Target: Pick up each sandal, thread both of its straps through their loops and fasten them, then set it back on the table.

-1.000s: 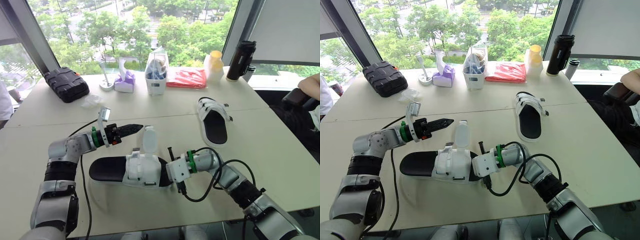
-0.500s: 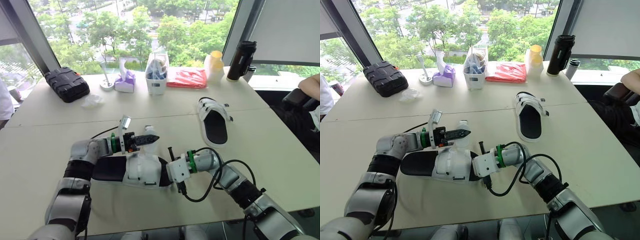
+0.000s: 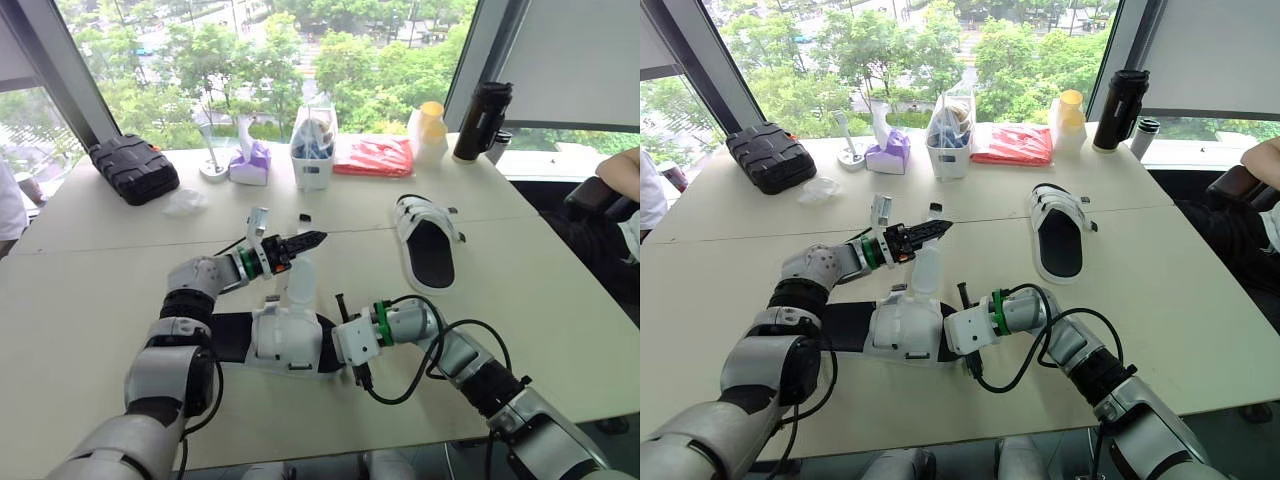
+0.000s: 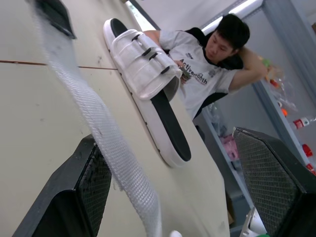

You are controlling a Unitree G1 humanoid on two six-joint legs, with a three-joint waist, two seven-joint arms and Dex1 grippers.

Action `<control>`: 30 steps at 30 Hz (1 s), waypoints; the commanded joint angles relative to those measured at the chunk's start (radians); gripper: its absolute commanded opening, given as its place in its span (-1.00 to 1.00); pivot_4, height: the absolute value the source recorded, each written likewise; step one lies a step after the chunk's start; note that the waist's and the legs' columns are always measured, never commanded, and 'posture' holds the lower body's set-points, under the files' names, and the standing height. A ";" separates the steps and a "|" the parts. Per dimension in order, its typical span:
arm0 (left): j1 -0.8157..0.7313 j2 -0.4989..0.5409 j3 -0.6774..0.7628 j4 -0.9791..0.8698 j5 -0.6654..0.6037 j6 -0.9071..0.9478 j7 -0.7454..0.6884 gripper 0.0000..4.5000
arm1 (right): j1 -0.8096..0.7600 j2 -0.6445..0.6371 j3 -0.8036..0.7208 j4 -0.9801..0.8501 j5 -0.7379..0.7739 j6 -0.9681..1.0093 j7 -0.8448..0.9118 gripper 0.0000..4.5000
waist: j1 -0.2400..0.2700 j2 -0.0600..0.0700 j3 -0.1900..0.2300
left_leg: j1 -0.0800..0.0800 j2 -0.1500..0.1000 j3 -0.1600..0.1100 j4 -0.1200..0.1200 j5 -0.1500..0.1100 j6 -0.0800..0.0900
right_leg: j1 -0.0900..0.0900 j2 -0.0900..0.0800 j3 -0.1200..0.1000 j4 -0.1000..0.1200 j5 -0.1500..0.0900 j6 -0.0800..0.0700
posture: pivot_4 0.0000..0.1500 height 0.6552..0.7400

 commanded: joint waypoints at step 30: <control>0.471 0.260 -0.199 -1.078 -0.099 -0.060 -0.406 -0.97 | -0.006 -0.029 0.039 0.109 -0.071 -0.014 0.035 -1.00 | 0.001 0.001 0.000 | 0.000 0.002 0.000 0.000 -0.001 0.001 | 0.000 0.000 0.001 0.000 0.000 -0.001 | 1.00 1.00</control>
